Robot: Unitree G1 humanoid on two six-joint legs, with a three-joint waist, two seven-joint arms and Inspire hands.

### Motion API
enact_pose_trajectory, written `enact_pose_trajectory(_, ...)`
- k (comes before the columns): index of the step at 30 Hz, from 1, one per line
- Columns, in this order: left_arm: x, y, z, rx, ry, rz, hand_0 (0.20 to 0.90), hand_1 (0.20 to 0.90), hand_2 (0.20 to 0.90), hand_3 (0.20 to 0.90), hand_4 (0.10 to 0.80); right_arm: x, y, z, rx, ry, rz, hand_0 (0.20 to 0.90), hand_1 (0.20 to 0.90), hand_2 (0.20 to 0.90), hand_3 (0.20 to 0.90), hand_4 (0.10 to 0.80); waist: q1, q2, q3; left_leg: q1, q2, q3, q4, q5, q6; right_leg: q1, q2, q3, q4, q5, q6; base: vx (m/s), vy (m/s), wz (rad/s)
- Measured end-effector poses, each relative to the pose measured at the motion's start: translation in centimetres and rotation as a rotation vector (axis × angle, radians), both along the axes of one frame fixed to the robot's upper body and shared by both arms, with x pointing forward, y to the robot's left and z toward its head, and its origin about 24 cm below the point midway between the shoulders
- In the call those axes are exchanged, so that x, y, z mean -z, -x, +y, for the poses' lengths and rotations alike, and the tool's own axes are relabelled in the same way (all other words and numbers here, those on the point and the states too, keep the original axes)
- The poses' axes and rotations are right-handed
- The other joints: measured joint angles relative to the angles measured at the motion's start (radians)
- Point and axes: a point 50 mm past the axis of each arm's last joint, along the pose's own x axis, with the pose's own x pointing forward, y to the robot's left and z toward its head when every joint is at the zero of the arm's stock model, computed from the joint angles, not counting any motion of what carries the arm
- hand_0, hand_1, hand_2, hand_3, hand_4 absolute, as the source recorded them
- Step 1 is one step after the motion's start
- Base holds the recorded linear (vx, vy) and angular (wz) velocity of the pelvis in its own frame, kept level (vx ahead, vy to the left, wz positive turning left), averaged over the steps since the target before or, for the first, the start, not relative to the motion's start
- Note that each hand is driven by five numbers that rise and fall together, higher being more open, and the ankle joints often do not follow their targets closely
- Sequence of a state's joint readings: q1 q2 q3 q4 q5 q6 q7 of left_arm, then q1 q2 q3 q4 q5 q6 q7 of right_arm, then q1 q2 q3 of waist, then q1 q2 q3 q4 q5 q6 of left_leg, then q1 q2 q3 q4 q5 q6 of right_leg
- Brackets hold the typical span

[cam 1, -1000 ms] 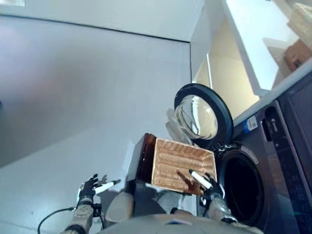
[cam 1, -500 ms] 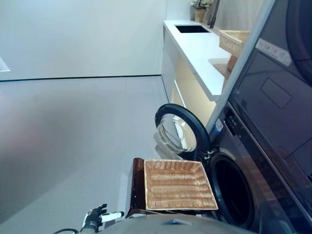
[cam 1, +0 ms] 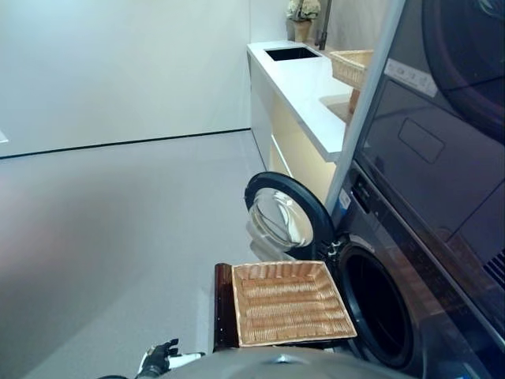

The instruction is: Pick up the clothes and place them into the washing machine

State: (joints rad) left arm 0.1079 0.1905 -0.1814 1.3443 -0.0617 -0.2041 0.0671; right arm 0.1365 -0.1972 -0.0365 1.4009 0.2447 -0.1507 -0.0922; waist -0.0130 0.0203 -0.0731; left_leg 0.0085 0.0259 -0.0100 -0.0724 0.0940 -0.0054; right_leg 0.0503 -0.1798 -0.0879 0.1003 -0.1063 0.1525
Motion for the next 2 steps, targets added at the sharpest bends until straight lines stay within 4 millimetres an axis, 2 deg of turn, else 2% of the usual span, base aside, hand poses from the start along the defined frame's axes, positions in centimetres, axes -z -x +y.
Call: enact_pose_trajectory(2, 0.00, 0.10, 0.02, 0.005, -0.001, 0.003, 0.900, 0.900, 0.900, 0.900, 0.800, 0.00, 0.00, 0.00, 0.000, 0.000, 0.000, 0.900, 0.900, 0.900, 0.900, 0.800, -0.001, 0.000, 0.000, 0.006, 0.000, 0.002, -0.001, -0.001, 0.000, 0.008, 0.000, 0.001, -0.003, 0.000, 0.000, -0.004, -0.001, -0.03)
